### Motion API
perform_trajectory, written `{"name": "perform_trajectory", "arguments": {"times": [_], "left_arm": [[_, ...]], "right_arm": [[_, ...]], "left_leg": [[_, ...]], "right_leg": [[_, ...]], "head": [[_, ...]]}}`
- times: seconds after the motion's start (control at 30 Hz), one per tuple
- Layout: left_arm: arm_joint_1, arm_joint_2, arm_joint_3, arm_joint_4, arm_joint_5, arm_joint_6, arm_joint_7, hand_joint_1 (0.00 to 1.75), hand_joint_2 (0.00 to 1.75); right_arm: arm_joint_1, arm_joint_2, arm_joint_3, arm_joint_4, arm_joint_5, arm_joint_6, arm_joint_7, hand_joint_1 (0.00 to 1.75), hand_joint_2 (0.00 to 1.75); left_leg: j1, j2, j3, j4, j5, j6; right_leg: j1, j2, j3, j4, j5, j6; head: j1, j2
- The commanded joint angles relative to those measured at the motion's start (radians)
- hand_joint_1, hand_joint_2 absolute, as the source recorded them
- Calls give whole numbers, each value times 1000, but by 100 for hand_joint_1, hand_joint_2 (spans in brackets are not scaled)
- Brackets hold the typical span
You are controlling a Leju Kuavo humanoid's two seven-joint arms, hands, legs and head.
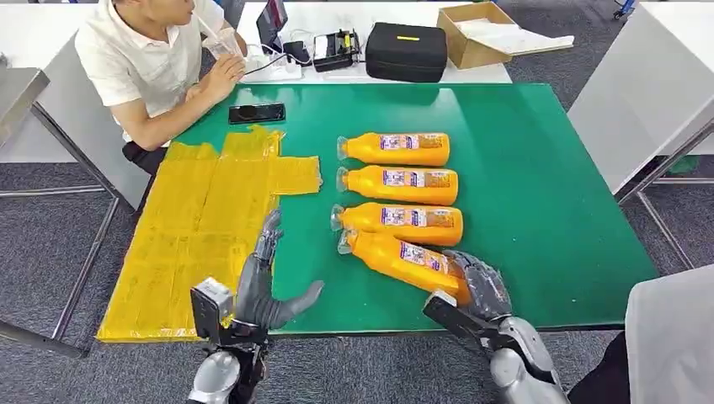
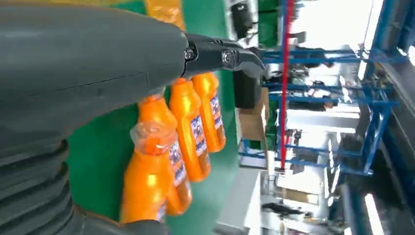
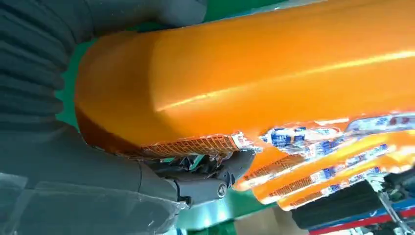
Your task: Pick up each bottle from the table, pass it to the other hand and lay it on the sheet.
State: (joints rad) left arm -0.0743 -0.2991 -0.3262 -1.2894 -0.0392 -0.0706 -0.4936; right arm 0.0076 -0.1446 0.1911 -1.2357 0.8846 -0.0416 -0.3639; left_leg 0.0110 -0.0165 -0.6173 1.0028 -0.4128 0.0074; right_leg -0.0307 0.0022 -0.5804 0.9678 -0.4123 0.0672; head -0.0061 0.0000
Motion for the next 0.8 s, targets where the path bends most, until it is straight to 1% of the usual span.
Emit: {"name": "perform_trajectory", "arguments": {"times": [0.03, 0.07, 0.1, 0.17, 0.2, 0.27, 0.3, 0.33, 0.37, 0.4, 0.47, 0.5, 0.53, 0.57, 0.6, 0.63, 0.67, 0.73, 0.8], "left_arm": [[-45, -48, -10, 105, 15, -3, 10, 0, 175], [-46, -48, -10, 105, 15, -3, 10, 0, 175], [-46, -48, -10, 105, 15, -3, 10, 0, 175], [-46, -48, -10, 105, 15, -3, 10, 0, 175], [-43, -50, -6, 103, 31, -5, 14, 0, 175], [-38, -50, -4, 117, 109, -24, 40, 0, 175], [-24, -50, 5, 135, 158, -23, 38, 0, 175], [-16, -50, 9, 144, 167, -25, 34, 0, 175], [-5, -50, 18, 153, 211, -45, 37, 0, 175], [4, -50, 30, 165, 257, -71, 46, 0, 175], [12, -49, 61, 212, 406, -128, 114, 0, 175], [10, -46, 62, 231, 420, -136, 118, 0, 175], [6, -44, 62, 258, 448, -152, 143, 0, 175], [-2, -41, 49, 285, 451, -163, 146, 0, 175], [0, -32, 22, 307, 447, -173, 135, 0, 175], [0, -22, -12, 330, 466, -223, 123, 0, 175], [-3, -20, -30, 347, 466, -228, 127, 0, 175], [-6, -20, -41, 353, 477, -211, 110, 0, 175], [-7, -18, -39, 338, 488, -177, 101, 0, 175]], "right_arm": [[43, 20, 22, -51, -9, 16, 0, 175, 175], [44, 17, 21, -49, -9, 16, 0, 175, 175], [44, 17, 21, -49, -9, 16, 0, 175, 175], [44, 17, 21, -49, -9, 16, 0, 175, 175], [43, 22, 17, -45, -21, 17, -7, 175, 175], [45, 32, 13, -66, -44, 3, -48, 175, 175], [55, 50, 6, -109, -65, -5, -70, 175, 175], [64, 54, 9, -140, -68, -6, -74, 175, 175], [72, 61, 8, -170, -76, -9, -83, 175, 175], [74, 72, 7, -197, -80, -10, -86, 175, 175], [59, 88, 15, -219, -98, -5, -111, 175, 175], [49, 95, 18, -217, -98, -6, -111, 175, 175], [36, 107, 20, -218, -110, -8, -131, 175, 175], [26, 124, 16, -217, -123, -17, -151, 175, 175], [21, 136, 18, -220, -130, -14, -152, 175, 175], [11, 147, 22, -214, -150, -6, -169, 175, 175], [0, 156, 28, -203, -151, -8, -176, 175, 175], [-14, 185, 29, -188, -162, -28, -180, 175, 175], [-9, 211, 30, -203, -177, -38, -189, 175, 175]], "left_leg": [[1, -1, 1, 0, -1, 0], [0, -1, 0, 0, -1, 0], [1, -1, 2, 2, -3, 1], [0, -1, -1, 0, 0, 0], [0, 0, -1, 1, -1, 0], [0, 0, -2, 0, -1, 0], [1, 0, 1, 2, -3, 0], [0, 0, 0, 0, -1, 0], [0, 1, 1, 1, -2, 0], [0, 1, 0, 0, -2, 0], [0, 2, -2, 0, -1, 0], [0, 4, 0, 0, -3, 0], [0, 4, -1, -1, -2, 0], [0, 5, 1, 0, -3, 0], [0, 4, -1, -1, -2, 0], [0, 3, -2, -1, -1, 0], [0, 4, 0, -1, -3, 0], [0, 3, -4, -1, -1, 0], [1, 6, -1, 0, -3, 0]], "right_leg": [[1, -2, 2, 0, -1, -3], [1, -1, 1, 0, -1, -2], [2, -2, 4, 0, -3, -5], [0, -1, 0, 0, -1, -2], [1, -1, 1, 0, -2, -3], [0, 0, 0, 0, -1, -2], [2, -1, 3, 0, -3, -5], [0, 0, 1, 0, -2, -3], [1, 0, 2, 0, -3, -4], [0, 1, 1, 0, -2, -3], [0, 2, -1, 0, -1, -2], [1, 4, 0, 0, -2, -4], [0, 4, -1, 0, -2, -3], [1, 4, 1, -1, -2, -4], [1, 4, -1, -1, -2, -3], [0, 3, -2, 0, -1, -2], [1, 4, 0, -1, -2, -4], [0, 3, -3, -1, -1, -2], [1, 5, 0, -1, -2, -4]], "head": [[0, 0], [0, 0], [0, 0], [0, 0], [0, 0], [0, 0], [0, 0], [0, 0], [0, 0], [0, 0], [0, 0], [0, 0], [0, 0], [0, 0], [0, 0], [0, 0], [0, 0], [0, 0], [0, 0]]}}
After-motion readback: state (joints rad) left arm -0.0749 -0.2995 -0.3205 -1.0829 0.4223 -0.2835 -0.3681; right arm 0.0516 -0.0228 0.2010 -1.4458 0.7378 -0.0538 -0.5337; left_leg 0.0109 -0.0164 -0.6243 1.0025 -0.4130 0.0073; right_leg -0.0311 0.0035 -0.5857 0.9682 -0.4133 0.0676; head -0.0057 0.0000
